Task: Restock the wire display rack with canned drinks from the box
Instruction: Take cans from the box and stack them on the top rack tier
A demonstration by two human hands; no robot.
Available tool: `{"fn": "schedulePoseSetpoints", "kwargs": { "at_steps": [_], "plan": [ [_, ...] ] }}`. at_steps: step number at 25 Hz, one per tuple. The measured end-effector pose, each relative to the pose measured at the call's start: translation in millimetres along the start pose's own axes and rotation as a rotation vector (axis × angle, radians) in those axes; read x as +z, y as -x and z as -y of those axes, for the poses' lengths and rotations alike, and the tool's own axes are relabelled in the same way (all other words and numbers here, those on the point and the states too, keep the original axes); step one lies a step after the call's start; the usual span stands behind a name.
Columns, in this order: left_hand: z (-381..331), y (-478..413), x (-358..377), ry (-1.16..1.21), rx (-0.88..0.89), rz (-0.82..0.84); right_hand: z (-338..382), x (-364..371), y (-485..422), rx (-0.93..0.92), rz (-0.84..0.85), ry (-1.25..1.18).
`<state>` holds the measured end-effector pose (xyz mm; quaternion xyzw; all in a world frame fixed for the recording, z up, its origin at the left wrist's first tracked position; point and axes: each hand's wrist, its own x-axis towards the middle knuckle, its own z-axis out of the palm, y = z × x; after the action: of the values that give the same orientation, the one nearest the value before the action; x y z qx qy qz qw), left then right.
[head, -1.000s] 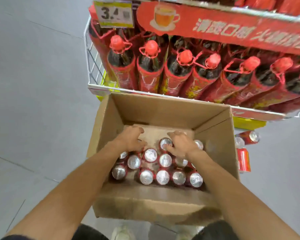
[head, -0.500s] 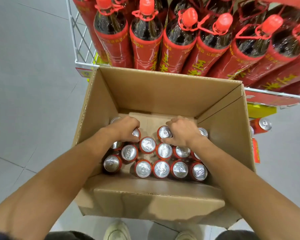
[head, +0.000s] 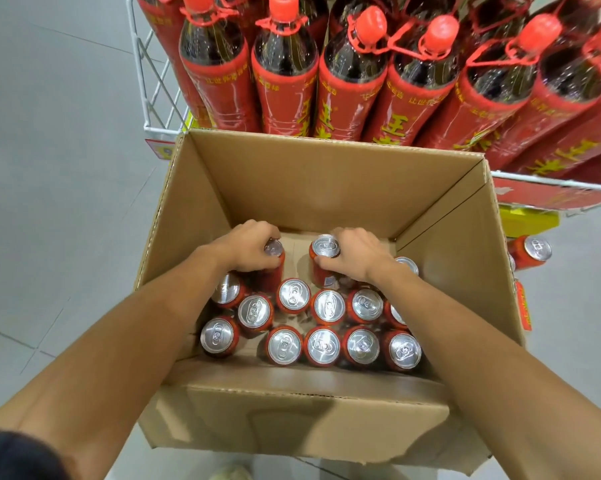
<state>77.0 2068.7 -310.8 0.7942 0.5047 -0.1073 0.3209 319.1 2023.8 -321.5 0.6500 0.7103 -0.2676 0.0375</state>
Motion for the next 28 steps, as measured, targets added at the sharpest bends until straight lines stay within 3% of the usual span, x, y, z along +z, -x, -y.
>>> {"fn": "schedulePoseSetpoints", "kwargs": {
  "at_steps": [6,11,14,19,28],
  "plan": [
    [8,-15,4,0.092,-0.021,-0.012,-6,10,-14,0.092,-0.017,-0.243],
    [8,-14,9,0.378,-0.103,-0.132,-5,12,-11,0.041,-0.049,-0.360],
    [-19,9,-32,0.390,0.012,-0.196,10,-27,17,-0.002,-0.109,-0.545],
    [-111,106,-187,0.580,0.093,-0.219,60,-197,112,-0.061,-0.187,-0.827],
    [-342,344,-607,0.865,0.328,-0.295,213,-649,306,-0.146,-0.464,-0.992]
  ]
}}
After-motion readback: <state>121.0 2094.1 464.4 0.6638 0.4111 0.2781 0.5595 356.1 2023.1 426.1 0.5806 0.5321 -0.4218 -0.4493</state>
